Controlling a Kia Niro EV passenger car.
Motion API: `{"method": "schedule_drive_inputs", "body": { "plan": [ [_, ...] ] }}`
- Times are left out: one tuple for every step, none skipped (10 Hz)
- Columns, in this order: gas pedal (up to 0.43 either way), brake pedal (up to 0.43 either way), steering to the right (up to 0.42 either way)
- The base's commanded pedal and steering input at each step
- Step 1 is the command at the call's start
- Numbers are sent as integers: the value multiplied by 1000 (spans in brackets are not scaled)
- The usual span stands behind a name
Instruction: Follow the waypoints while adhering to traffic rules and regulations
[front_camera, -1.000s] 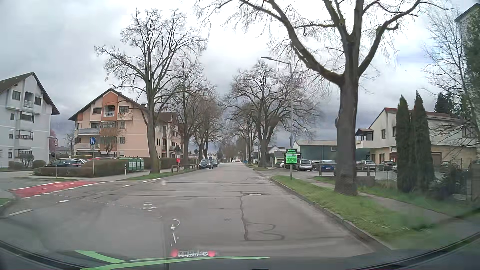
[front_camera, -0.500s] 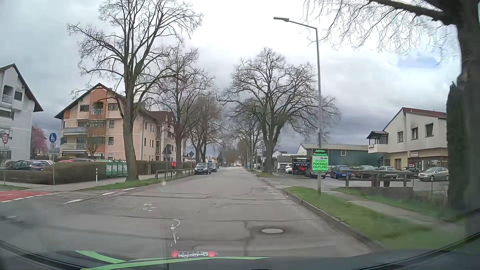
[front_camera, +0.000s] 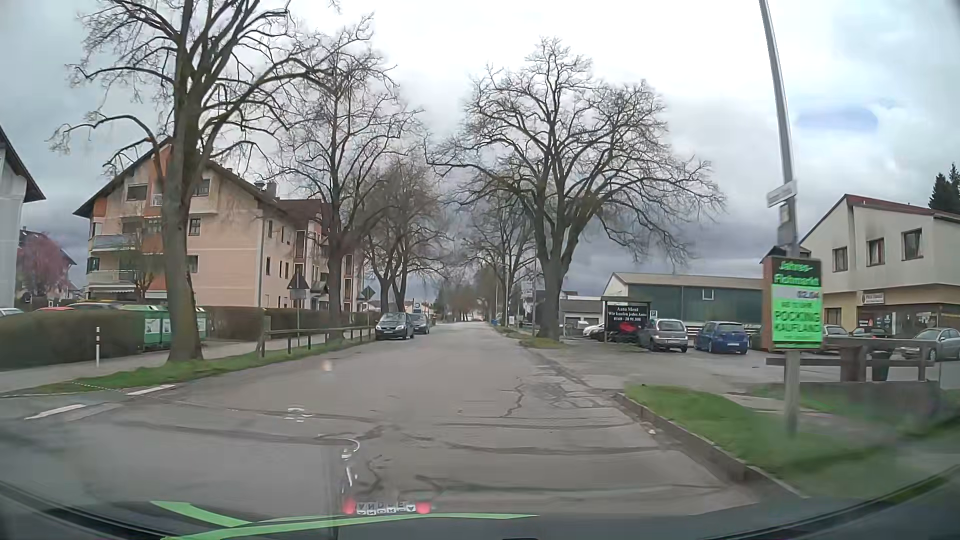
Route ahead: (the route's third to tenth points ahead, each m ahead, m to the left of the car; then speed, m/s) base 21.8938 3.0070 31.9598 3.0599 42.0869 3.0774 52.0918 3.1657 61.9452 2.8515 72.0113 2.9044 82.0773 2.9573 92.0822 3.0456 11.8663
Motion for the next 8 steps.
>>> {"method": "schedule_drive_inputs", "body": {
  "plan": [
    [98, 0, 5],
    [110, 0, 5],
    [110, 0, 2],
    [110, 0, 4],
    [110, 0, 4],
    [87, 0, 4],
    [118, 0, 4],
    [118, 0, 4]
  ]
}}
